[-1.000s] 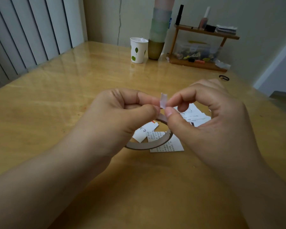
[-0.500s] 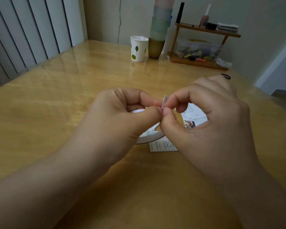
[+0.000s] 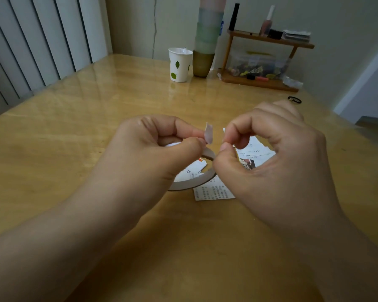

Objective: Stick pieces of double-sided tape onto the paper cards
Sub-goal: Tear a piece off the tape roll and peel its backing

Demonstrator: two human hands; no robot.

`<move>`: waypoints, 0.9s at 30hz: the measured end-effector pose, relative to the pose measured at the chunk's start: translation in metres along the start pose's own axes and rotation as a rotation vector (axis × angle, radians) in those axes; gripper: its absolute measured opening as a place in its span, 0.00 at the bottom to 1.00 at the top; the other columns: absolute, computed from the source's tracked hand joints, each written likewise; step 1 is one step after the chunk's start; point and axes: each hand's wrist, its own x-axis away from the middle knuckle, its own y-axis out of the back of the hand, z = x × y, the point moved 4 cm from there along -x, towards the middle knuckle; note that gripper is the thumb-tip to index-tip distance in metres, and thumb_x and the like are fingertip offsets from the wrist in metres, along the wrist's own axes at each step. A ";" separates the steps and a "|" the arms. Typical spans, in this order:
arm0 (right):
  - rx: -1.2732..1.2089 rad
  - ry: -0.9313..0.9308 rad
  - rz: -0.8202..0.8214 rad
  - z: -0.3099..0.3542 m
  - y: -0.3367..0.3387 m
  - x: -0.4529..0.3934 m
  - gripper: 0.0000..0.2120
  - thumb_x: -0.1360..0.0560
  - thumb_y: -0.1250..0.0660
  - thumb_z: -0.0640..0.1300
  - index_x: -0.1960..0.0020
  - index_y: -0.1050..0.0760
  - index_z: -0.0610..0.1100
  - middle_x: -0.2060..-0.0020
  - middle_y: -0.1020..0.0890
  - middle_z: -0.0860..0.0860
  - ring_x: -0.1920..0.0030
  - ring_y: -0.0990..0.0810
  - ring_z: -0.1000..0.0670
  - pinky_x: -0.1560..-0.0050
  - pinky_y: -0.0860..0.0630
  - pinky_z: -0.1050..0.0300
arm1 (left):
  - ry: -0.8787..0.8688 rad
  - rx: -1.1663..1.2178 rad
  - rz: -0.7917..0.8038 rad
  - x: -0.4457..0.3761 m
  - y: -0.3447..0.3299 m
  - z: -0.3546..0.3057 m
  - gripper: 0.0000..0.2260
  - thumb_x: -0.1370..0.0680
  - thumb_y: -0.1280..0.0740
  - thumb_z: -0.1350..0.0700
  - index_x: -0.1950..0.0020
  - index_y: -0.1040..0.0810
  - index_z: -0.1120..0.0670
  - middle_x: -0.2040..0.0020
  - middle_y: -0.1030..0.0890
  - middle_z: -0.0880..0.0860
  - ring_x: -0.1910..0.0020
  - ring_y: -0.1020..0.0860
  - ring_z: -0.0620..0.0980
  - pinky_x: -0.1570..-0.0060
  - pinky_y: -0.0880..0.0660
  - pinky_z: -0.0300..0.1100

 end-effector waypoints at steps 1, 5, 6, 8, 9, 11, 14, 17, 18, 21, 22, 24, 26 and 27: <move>-0.005 0.000 0.005 0.000 0.001 0.000 0.03 0.34 0.35 0.43 0.65 0.25 0.45 0.69 0.26 0.52 0.60 0.29 0.52 0.54 0.33 0.56 | 0.008 0.011 -0.016 0.000 0.001 0.000 0.07 0.30 0.28 0.62 0.68 0.18 0.54 0.75 0.20 0.48 0.78 0.28 0.38 0.74 0.34 0.27; 0.011 0.019 0.042 0.001 0.000 0.000 0.03 0.33 0.33 0.45 0.61 0.23 0.46 0.67 0.26 0.54 0.59 0.29 0.53 0.52 0.33 0.55 | 0.018 0.001 -0.004 0.000 0.001 0.000 0.04 0.33 0.26 0.59 0.66 0.17 0.51 0.70 0.17 0.49 0.73 0.24 0.40 0.70 0.31 0.28; 0.028 0.027 0.045 0.001 -0.001 0.000 0.03 0.33 0.32 0.45 0.61 0.22 0.46 0.67 0.26 0.54 0.59 0.29 0.53 0.52 0.33 0.55 | 0.016 0.000 0.009 0.000 0.000 0.000 0.02 0.34 0.26 0.57 0.65 0.16 0.50 0.69 0.17 0.49 0.70 0.22 0.42 0.67 0.29 0.31; 0.055 0.042 0.039 0.001 -0.002 0.000 0.02 0.34 0.30 0.45 0.61 0.21 0.47 0.67 0.26 0.54 0.59 0.29 0.53 0.53 0.33 0.54 | 0.014 0.004 0.013 0.000 0.001 0.001 0.03 0.36 0.29 0.54 0.65 0.16 0.48 0.68 0.16 0.50 0.67 0.21 0.45 0.63 0.28 0.38; 0.063 0.047 0.032 0.001 -0.002 0.000 0.02 0.34 0.30 0.44 0.61 0.21 0.47 0.67 0.25 0.54 0.59 0.29 0.53 0.53 0.32 0.54 | 0.011 0.002 0.011 0.000 0.001 0.002 0.04 0.37 0.30 0.53 0.65 0.16 0.48 0.68 0.16 0.50 0.66 0.21 0.46 0.62 0.28 0.39; 0.074 0.053 0.020 0.001 -0.002 0.000 0.02 0.34 0.30 0.44 0.62 0.21 0.46 0.67 0.25 0.53 0.59 0.28 0.52 0.53 0.32 0.53 | 0.001 -0.021 0.015 0.000 0.000 0.001 0.04 0.36 0.30 0.53 0.65 0.16 0.47 0.67 0.16 0.51 0.65 0.20 0.51 0.60 0.29 0.42; 0.071 0.051 0.019 0.002 -0.002 0.000 0.01 0.33 0.32 0.43 0.63 0.22 0.46 0.68 0.24 0.53 0.60 0.28 0.52 0.53 0.31 0.53 | -0.013 -0.043 0.018 0.001 -0.001 0.000 0.04 0.36 0.31 0.53 0.64 0.16 0.48 0.66 0.16 0.53 0.62 0.20 0.61 0.58 0.29 0.46; 0.035 0.026 0.040 0.002 -0.004 0.000 0.02 0.34 0.33 0.44 0.64 0.23 0.46 0.68 0.24 0.53 0.60 0.28 0.52 0.53 0.32 0.55 | -0.018 -0.048 0.027 0.001 -0.003 -0.001 0.05 0.35 0.31 0.53 0.64 0.16 0.48 0.66 0.16 0.54 0.64 0.21 0.62 0.60 0.31 0.44; 0.018 0.008 0.049 0.002 -0.005 0.000 0.02 0.34 0.34 0.44 0.64 0.24 0.46 0.68 0.24 0.53 0.60 0.28 0.52 0.54 0.32 0.56 | -0.019 -0.046 0.029 0.001 -0.003 -0.001 0.05 0.35 0.31 0.53 0.64 0.16 0.48 0.67 0.16 0.53 0.66 0.22 0.57 0.61 0.30 0.42; -0.041 -0.051 0.065 0.001 -0.005 0.001 0.04 0.34 0.35 0.45 0.65 0.24 0.46 0.68 0.25 0.52 0.61 0.28 0.53 0.54 0.32 0.58 | -0.007 -0.037 0.025 0.002 -0.003 0.000 0.04 0.35 0.31 0.53 0.64 0.17 0.48 0.69 0.17 0.52 0.67 0.24 0.48 0.63 0.31 0.39; -0.054 -0.062 0.067 0.001 -0.005 0.001 0.04 0.34 0.36 0.45 0.65 0.24 0.46 0.68 0.25 0.53 0.61 0.28 0.53 0.54 0.32 0.59 | -0.002 -0.038 0.019 0.002 -0.003 0.001 0.04 0.35 0.31 0.53 0.64 0.17 0.48 0.68 0.17 0.53 0.67 0.24 0.49 0.63 0.32 0.41; -0.064 -0.075 0.068 0.001 -0.006 0.001 0.03 0.34 0.35 0.45 0.65 0.24 0.47 0.68 0.26 0.54 0.61 0.28 0.54 0.54 0.33 0.61 | 0.010 -0.031 0.013 0.001 -0.002 0.002 0.04 0.35 0.32 0.53 0.64 0.17 0.49 0.68 0.17 0.53 0.67 0.25 0.51 0.63 0.32 0.42; -0.075 -0.089 0.067 0.000 -0.006 0.002 0.02 0.34 0.34 0.45 0.65 0.25 0.47 0.69 0.27 0.54 0.61 0.29 0.54 0.54 0.33 0.62 | 0.017 -0.020 0.017 0.001 -0.001 0.003 0.04 0.35 0.32 0.54 0.65 0.17 0.50 0.71 0.18 0.51 0.70 0.27 0.48 0.67 0.32 0.37; -0.083 -0.101 0.069 0.000 -0.006 0.002 0.02 0.34 0.33 0.44 0.65 0.25 0.47 0.69 0.27 0.54 0.61 0.29 0.54 0.54 0.33 0.63 | 0.017 -0.011 0.024 0.002 -0.001 0.002 0.04 0.34 0.31 0.54 0.66 0.17 0.50 0.73 0.19 0.49 0.72 0.30 0.45 0.70 0.34 0.34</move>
